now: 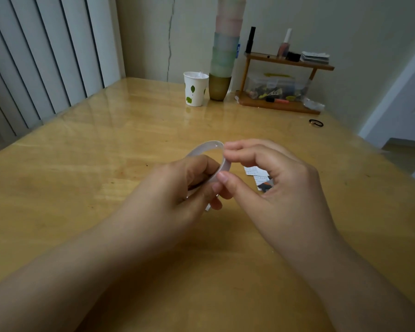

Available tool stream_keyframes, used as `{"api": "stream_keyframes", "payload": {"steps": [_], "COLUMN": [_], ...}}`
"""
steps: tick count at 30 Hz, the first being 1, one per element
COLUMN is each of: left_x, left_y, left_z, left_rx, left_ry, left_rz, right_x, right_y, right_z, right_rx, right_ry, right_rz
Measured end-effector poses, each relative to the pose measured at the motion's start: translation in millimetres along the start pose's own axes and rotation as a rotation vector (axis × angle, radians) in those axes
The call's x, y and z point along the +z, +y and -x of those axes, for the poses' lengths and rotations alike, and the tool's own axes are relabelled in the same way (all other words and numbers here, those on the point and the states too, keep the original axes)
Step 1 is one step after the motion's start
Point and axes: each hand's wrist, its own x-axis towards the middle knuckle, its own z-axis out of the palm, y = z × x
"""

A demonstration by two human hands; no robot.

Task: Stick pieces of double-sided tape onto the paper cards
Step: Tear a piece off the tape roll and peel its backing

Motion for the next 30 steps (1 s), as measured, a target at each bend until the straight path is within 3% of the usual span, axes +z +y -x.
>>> {"api": "stream_keyframes", "payload": {"steps": [8,13,19,27,30], "left_x": [2.0,2.5,1.8,1.2,0.9], "left_y": [1.3,-0.1,-2.1,1.2,0.8], "left_z": [0.5,1.0,1.4,1.8,2.1], "left_rx": [-0.010,0.015,0.037,-0.010,-0.038], "left_ry": [-0.011,0.005,0.021,0.028,0.025], "left_rz": [0.081,0.037,-0.081,-0.038,-0.013], "right_x": [-0.6,0.0,1.0,-0.7,0.9], "right_y": [-4.8,-5.0,-4.8,-7.3,-6.3], "right_z": [0.6,-0.1,-1.0,-0.5,0.1], "right_rx": [0.162,0.111,0.176,0.206,0.139], "right_ry": [0.020,0.027,-0.017,0.003,-0.024], "right_rz": [-0.080,-0.099,-0.214,-0.268,-0.153]}}
